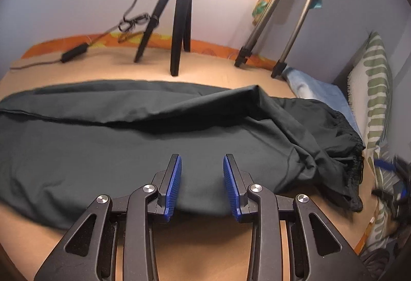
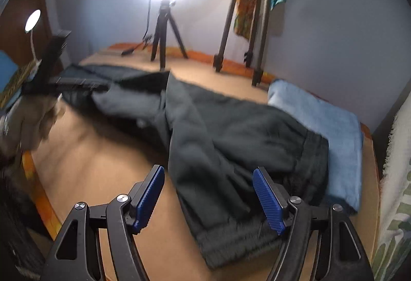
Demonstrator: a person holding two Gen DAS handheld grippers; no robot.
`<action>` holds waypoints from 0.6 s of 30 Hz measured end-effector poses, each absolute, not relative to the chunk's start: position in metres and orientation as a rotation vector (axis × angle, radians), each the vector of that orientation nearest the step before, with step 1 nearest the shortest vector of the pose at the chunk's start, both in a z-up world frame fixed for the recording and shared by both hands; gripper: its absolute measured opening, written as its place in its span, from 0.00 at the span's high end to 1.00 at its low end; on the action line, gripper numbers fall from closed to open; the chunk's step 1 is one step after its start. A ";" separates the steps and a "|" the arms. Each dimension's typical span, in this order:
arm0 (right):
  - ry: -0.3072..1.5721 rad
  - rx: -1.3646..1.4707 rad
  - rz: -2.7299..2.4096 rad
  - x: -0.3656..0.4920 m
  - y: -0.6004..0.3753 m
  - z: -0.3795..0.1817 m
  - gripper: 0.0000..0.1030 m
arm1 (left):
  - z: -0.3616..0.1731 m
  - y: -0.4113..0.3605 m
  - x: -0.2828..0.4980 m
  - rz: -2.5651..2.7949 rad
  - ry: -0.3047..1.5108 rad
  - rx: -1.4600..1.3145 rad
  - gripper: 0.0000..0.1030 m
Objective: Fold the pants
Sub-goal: 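Grasp the elastic cuff of the pants with the right gripper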
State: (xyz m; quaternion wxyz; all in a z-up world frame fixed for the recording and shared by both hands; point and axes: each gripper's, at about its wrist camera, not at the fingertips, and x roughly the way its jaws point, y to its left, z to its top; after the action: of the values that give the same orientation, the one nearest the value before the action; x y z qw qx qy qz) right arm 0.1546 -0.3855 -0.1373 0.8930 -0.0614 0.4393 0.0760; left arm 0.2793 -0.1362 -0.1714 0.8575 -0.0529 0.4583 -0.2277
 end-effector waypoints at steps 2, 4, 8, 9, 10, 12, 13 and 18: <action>0.939 -0.142 0.175 0.151 -0.380 -0.148 0.28 | -0.180 -0.142 0.286 -0.483 0.997 -0.121 0.69; 0.968 -0.179 0.178 0.149 -0.377 -0.161 0.28 | -0.186 -0.146 0.290 -0.470 1.013 -0.100 0.69; 1.008 -0.283 0.129 0.155 -0.370 -0.183 0.41 | -0.196 -0.145 0.291 -0.454 1.034 -0.069 0.69; 1.018 -0.287 0.125 0.159 -0.371 -0.186 0.47 | -0.199 -0.143 0.292 -0.451 1.040 -0.065 0.69; 1.038 -0.296 0.123 0.163 -0.372 -0.190 0.60 | -0.201 -0.143 0.292 -0.449 1.044 -0.063 0.69; 1.055 -0.299 0.134 0.166 -0.375 -0.193 0.77 | -0.203 -0.141 0.293 -0.451 1.044 -0.059 0.69; 1.063 -0.290 0.144 0.167 -0.377 -0.193 0.83 | -0.203 -0.141 0.294 -0.451 1.043 -0.054 0.69; 1.027 -0.268 0.130 0.168 -0.389 -0.169 1.00 | -0.203 -0.143 0.294 -0.458 1.036 -0.032 0.69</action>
State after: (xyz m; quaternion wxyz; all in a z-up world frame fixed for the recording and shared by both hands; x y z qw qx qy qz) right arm 0.1685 -0.3890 -0.1691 0.8603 -0.1279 0.4895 0.0620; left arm 0.2938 -0.1428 -0.2032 0.8437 -0.0153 0.4908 -0.2169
